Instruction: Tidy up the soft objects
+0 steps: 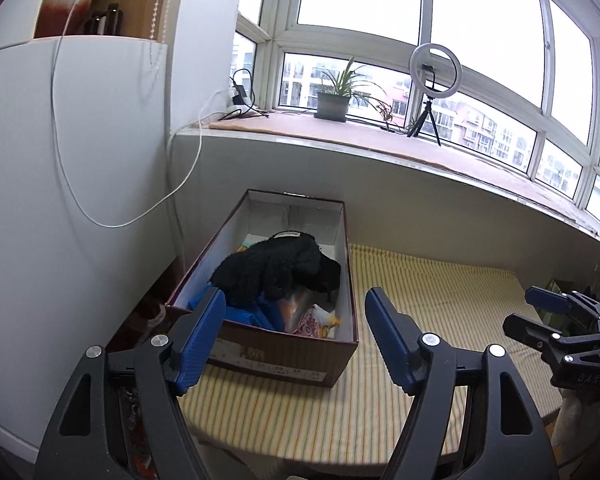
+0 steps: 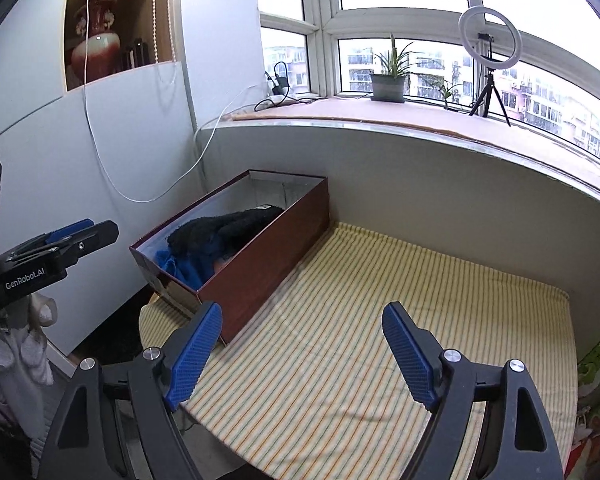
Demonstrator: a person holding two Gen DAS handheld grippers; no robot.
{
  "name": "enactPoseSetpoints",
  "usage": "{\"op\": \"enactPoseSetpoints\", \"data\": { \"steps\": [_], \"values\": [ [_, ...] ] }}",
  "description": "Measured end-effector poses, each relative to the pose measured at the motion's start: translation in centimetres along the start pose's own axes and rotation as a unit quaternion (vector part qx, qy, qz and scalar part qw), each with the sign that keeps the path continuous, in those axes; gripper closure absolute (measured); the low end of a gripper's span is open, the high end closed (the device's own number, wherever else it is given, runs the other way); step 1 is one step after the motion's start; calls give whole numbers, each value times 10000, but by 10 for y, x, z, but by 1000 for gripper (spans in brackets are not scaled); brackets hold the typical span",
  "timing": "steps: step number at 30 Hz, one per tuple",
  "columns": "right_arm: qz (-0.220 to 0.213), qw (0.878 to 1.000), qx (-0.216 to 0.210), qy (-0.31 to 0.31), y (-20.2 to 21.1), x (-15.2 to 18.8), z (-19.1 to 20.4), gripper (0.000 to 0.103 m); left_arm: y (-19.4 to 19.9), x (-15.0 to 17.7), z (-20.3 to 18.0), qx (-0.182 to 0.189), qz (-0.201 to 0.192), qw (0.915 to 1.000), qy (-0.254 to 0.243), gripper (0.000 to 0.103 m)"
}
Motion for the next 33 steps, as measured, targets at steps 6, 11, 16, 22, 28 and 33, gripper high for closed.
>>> {"op": "enactPoseSetpoints", "data": {
  "steps": [6, 11, 16, 22, 28, 33],
  "values": [
    [-51, 10000, 44, -25, 2, 1, -3, 23, -2, 4, -2, -11, 75, 10000, 19, 31],
    [-36, 10000, 53, -45, 2, 3, -5, 23, -2, 6, -5, 5, 99, 9999, -12, 31],
    [-17, 10000, 84, -46, 1, 5, -5, 23, 0, 7, -9, 8, 79, 10000, -51, 31],
    [-9, 9999, 81, -73, 1, 6, -8, 23, -1, 7, -13, -42, 98, 9999, -96, 31],
    [-4, 9999, 89, -96, 1, 7, -12, 23, 0, 7, -17, -118, 130, 9998, -104, 30],
    [4, 9999, 113, -123, 1, 9, -15, 23, -1, 8, -16, -204, 127, 9997, -40, 23]
  ]
}}
Point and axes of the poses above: each gripper's, at about its wrist camera, not at the fingertips, and y roughly against the way its jaws point, z to its left, x to its underside, the point moved 1 cm from there along -y, roughly the way its jaws point, and after that the axes turned 4 degrees about x, right-handed, at the moved point
